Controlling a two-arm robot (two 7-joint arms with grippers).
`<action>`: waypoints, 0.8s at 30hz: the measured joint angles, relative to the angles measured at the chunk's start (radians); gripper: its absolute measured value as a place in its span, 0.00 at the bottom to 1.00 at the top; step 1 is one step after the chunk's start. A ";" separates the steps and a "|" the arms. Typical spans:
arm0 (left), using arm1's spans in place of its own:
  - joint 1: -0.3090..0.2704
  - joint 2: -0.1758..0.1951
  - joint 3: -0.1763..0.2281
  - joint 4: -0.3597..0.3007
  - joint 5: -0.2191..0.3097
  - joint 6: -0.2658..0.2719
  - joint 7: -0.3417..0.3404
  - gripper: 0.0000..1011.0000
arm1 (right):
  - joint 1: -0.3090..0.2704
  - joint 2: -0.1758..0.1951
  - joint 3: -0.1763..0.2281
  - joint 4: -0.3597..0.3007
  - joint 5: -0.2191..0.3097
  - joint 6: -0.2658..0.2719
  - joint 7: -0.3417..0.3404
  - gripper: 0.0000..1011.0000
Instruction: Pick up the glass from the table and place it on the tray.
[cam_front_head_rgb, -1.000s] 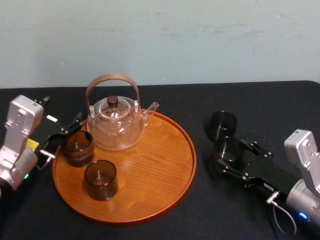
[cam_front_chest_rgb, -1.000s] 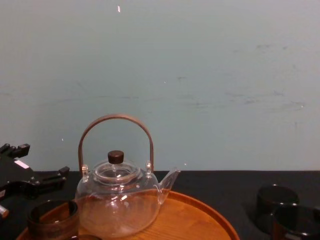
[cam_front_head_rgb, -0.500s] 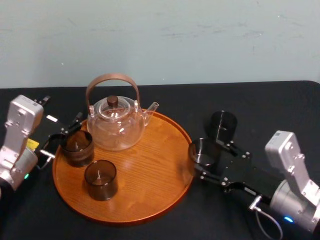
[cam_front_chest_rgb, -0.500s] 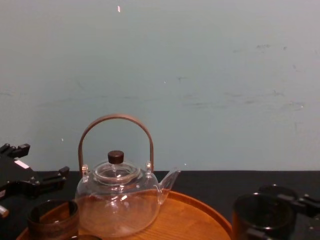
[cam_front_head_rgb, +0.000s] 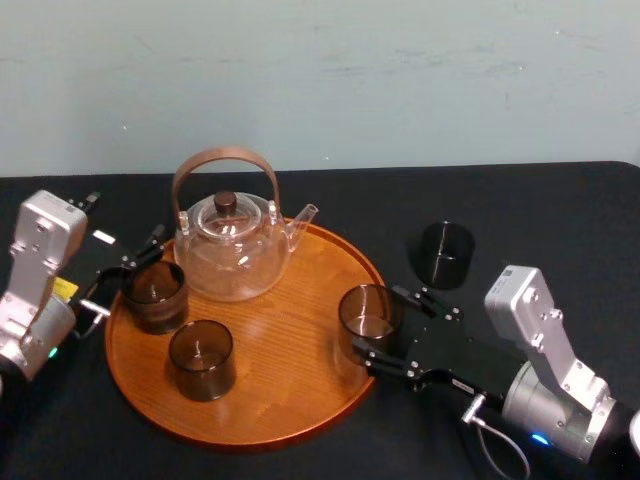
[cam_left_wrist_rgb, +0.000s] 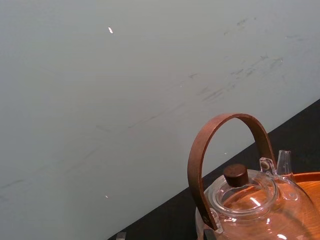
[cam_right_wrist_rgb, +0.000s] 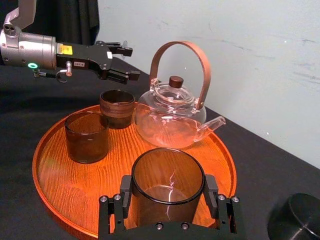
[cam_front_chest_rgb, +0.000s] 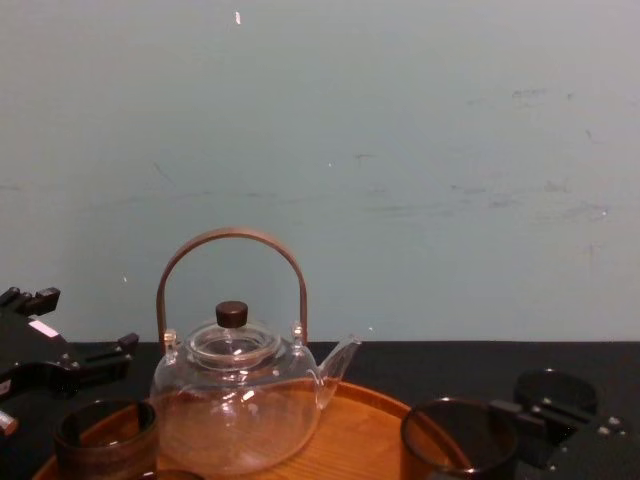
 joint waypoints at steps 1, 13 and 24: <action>0.000 0.000 0.000 0.000 0.000 0.000 0.000 0.99 | 0.002 -0.002 -0.003 0.002 -0.002 0.000 0.000 0.88; 0.000 0.000 0.000 0.000 0.000 0.000 0.000 0.99 | 0.039 -0.030 -0.041 0.041 -0.032 -0.003 0.002 0.88; 0.000 0.000 0.000 0.000 0.000 0.000 0.000 0.99 | 0.065 -0.052 -0.063 0.068 -0.044 0.004 0.003 0.88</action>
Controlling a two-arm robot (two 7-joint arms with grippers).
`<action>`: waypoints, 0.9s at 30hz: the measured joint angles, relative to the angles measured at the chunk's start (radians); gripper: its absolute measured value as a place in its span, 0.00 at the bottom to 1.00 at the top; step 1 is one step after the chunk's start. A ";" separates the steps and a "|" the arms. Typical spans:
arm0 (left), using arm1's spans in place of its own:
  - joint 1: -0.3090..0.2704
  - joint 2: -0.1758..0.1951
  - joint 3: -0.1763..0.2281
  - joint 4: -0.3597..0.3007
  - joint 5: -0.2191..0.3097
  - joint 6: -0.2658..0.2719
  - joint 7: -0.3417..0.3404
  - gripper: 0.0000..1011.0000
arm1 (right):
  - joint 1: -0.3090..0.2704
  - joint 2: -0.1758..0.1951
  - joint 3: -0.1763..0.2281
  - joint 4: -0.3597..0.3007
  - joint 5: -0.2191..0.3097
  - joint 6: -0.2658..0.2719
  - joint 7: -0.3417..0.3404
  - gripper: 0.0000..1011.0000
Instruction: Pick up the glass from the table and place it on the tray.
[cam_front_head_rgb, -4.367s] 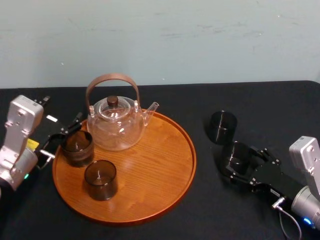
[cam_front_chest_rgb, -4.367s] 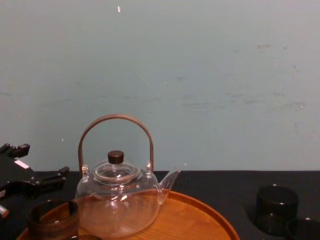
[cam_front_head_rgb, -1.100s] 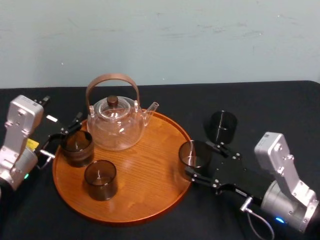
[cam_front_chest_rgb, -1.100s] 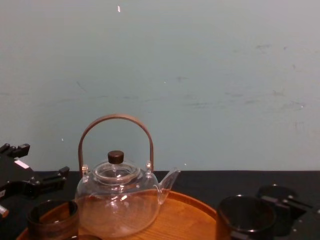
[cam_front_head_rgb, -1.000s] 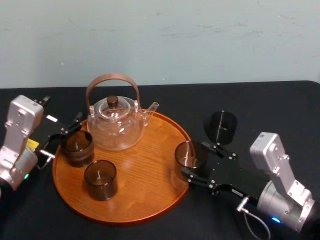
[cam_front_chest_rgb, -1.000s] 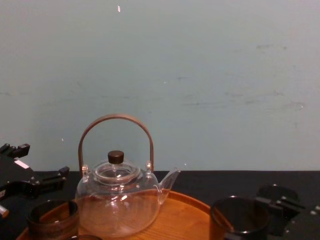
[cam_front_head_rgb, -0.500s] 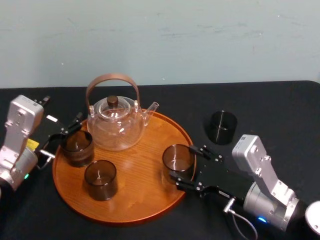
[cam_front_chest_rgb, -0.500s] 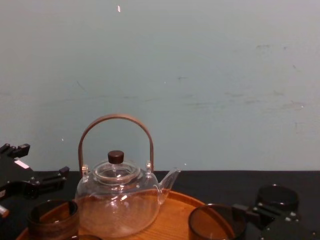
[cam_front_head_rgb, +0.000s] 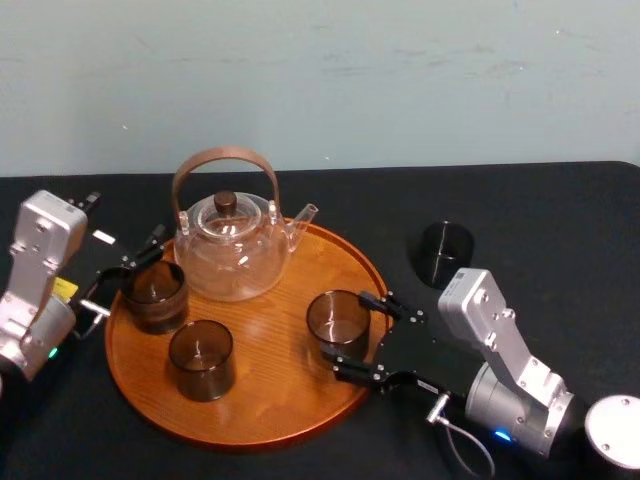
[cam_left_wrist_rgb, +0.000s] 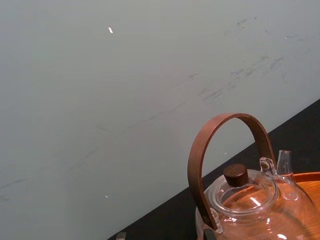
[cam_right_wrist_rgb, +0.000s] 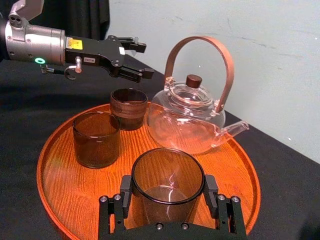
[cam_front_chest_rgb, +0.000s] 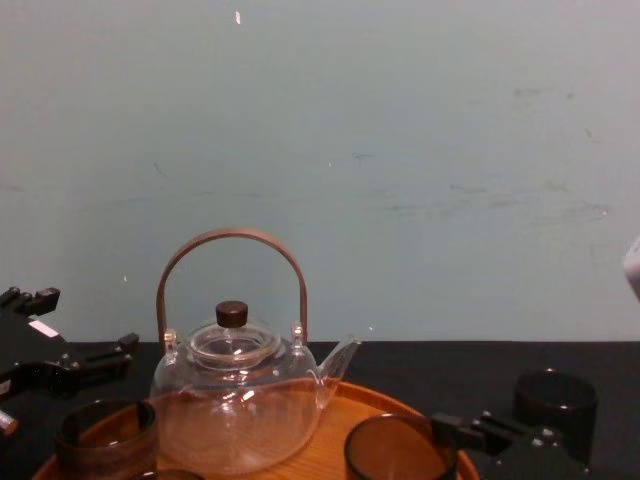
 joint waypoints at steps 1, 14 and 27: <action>0.000 0.000 0.000 0.000 0.000 0.000 0.000 0.99 | 0.003 -0.003 -0.003 0.003 0.000 0.000 0.002 0.88; 0.000 0.000 0.000 0.000 0.000 0.000 0.000 0.99 | 0.035 -0.035 -0.039 0.044 -0.008 -0.018 0.015 0.88; 0.000 0.000 0.000 0.000 0.000 0.000 0.000 0.99 | 0.065 -0.062 -0.071 0.086 -0.012 -0.032 0.029 0.88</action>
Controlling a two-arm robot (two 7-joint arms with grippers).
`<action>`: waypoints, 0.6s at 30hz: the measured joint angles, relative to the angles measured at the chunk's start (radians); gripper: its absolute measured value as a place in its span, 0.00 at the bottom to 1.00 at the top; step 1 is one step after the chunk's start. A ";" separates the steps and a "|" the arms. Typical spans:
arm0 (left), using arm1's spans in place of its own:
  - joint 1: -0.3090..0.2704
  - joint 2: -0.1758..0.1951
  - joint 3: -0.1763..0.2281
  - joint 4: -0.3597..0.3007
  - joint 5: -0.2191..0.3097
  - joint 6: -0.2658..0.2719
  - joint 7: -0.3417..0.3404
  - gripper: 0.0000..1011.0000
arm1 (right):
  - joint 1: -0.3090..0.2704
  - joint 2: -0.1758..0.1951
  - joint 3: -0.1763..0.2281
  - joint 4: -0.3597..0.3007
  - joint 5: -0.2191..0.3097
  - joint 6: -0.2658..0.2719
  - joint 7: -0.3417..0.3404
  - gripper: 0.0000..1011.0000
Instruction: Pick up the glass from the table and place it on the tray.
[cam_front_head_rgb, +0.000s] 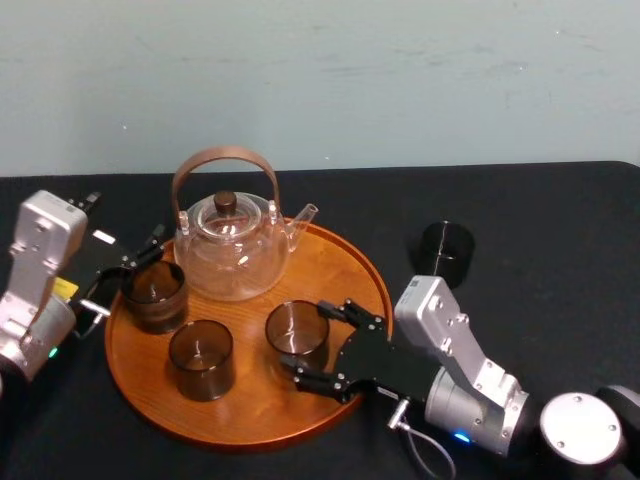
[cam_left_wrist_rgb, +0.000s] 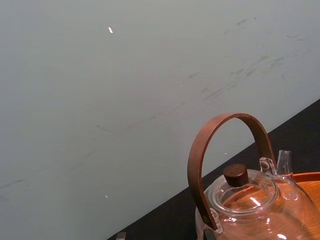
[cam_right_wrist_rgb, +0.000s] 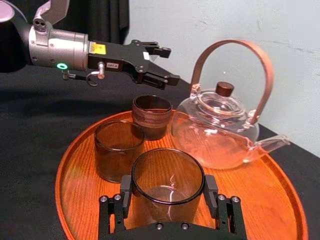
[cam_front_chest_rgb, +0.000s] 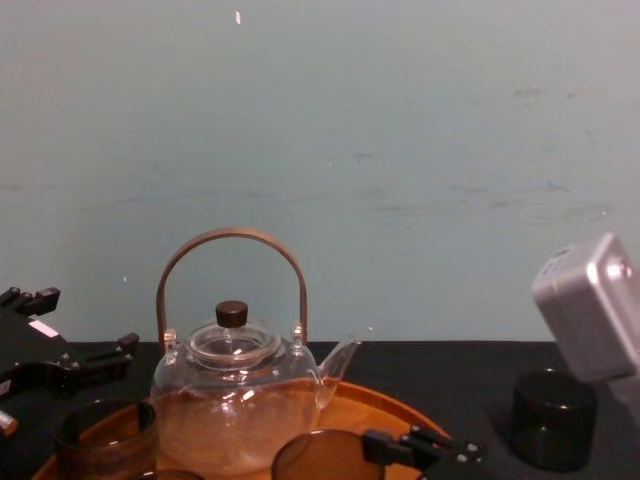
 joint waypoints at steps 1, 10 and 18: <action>0.000 0.000 0.000 0.000 0.000 0.000 0.000 0.99 | 0.002 -0.002 -0.002 0.003 0.000 -0.001 0.001 0.88; 0.000 0.000 0.000 0.000 0.000 0.000 0.000 0.99 | 0.020 -0.018 -0.022 0.030 -0.001 -0.005 0.010 0.88; 0.000 0.000 0.000 0.000 0.000 0.000 0.000 0.99 | 0.033 -0.028 -0.035 0.058 -0.001 -0.010 0.017 0.88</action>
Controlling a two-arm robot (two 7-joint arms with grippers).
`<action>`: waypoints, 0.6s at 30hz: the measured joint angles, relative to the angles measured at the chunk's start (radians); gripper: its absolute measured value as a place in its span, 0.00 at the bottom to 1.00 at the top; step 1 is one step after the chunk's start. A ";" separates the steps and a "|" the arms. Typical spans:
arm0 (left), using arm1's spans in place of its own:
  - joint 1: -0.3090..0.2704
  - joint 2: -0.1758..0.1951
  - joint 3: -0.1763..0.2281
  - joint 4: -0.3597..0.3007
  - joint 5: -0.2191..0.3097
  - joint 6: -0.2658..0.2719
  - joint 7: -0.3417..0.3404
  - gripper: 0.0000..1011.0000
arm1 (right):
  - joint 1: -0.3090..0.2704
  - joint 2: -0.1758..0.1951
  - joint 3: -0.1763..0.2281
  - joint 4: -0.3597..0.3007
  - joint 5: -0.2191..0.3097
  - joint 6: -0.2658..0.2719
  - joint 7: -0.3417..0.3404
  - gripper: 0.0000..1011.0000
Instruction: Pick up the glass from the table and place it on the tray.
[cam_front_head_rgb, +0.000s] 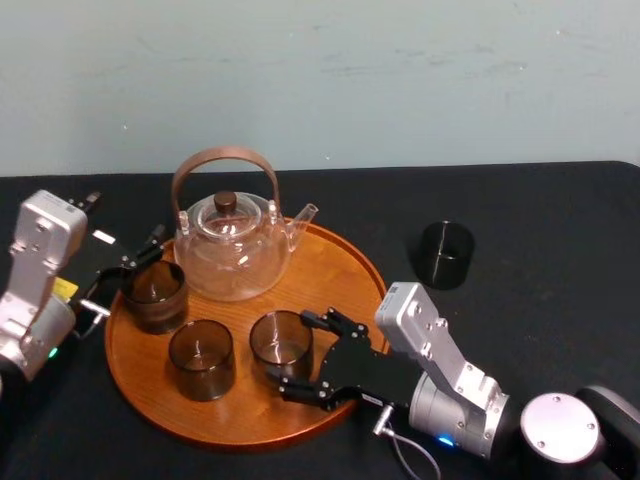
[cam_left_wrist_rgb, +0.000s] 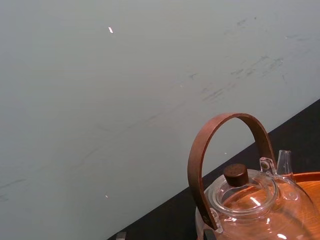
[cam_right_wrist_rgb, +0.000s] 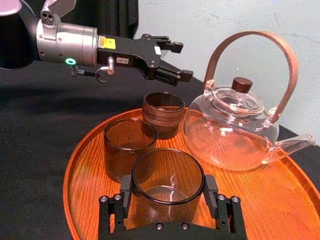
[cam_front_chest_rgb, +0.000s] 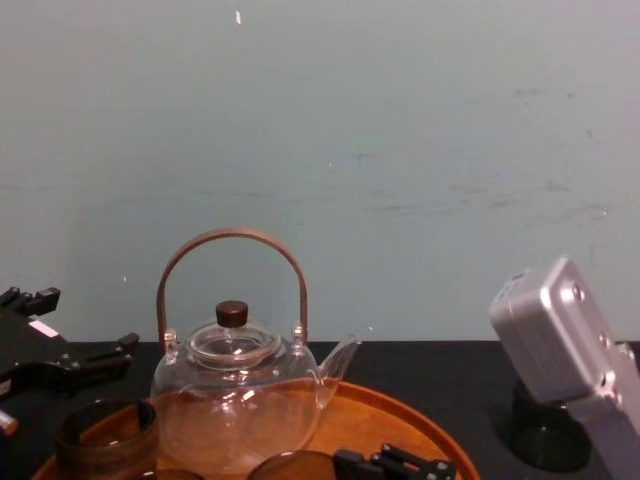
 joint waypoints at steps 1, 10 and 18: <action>0.000 0.000 0.000 0.000 0.000 0.000 0.000 0.99 | 0.001 -0.001 -0.001 0.002 0.000 0.000 0.000 0.88; 0.000 0.000 0.000 0.000 0.000 0.000 0.000 0.99 | 0.004 -0.001 -0.007 0.012 0.002 -0.003 0.004 0.88; 0.000 0.000 0.000 0.000 0.000 0.000 0.000 0.99 | 0.004 -0.001 -0.006 0.012 0.003 -0.003 0.004 0.88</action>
